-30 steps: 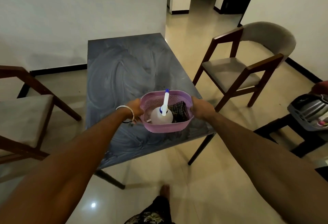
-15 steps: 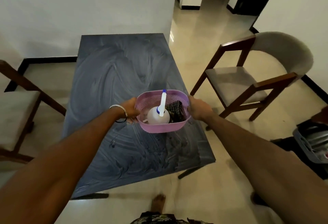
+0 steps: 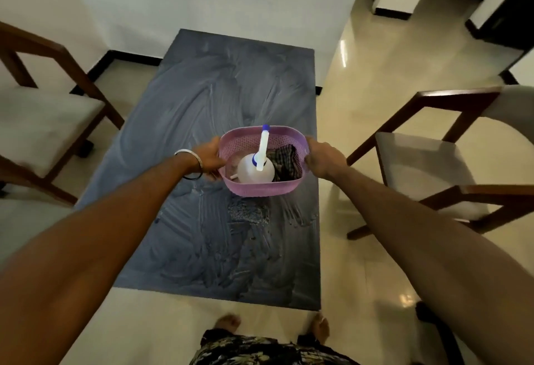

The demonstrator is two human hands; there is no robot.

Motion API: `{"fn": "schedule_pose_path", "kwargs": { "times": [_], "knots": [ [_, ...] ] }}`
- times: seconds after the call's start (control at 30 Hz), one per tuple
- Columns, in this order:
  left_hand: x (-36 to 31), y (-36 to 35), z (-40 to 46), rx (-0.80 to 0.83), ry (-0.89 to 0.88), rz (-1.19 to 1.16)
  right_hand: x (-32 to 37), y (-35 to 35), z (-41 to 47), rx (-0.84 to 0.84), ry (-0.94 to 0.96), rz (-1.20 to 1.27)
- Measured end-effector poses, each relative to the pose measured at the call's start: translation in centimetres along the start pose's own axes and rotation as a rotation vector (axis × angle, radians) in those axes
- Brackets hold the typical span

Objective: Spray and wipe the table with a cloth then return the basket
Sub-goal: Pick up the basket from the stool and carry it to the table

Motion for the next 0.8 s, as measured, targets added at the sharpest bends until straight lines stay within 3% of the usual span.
{"fn": "schedule_pose_path", "kwargs": {
  "times": [0.13, 0.37, 0.8],
  "knots": [
    [-1.3, -2.4, -0.6, -0.120, 0.099, -0.064, -2.0, 1.2, 1.2, 0.024, 0.130, -0.013],
    [-6.1, -5.8, -2.2, -0.180, 0.192, -0.108, -5.4, 2.9, 2.7, 0.084, 0.309, -0.013],
    [-6.4, -5.8, 1.2, -0.339, 0.324, -0.224, -5.6, 4.2, 12.7, 0.098, 0.530, -0.142]
  ]
}}
Point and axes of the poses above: each hand's wrist, its own z-axis towards the middle knuckle, its own y-axis out of the back of the hand, x = y × z, the point moved 4 cm from there along z, towards the middle knuckle, and after that the axes turned 1 degree about x, right-handed, at the moved point
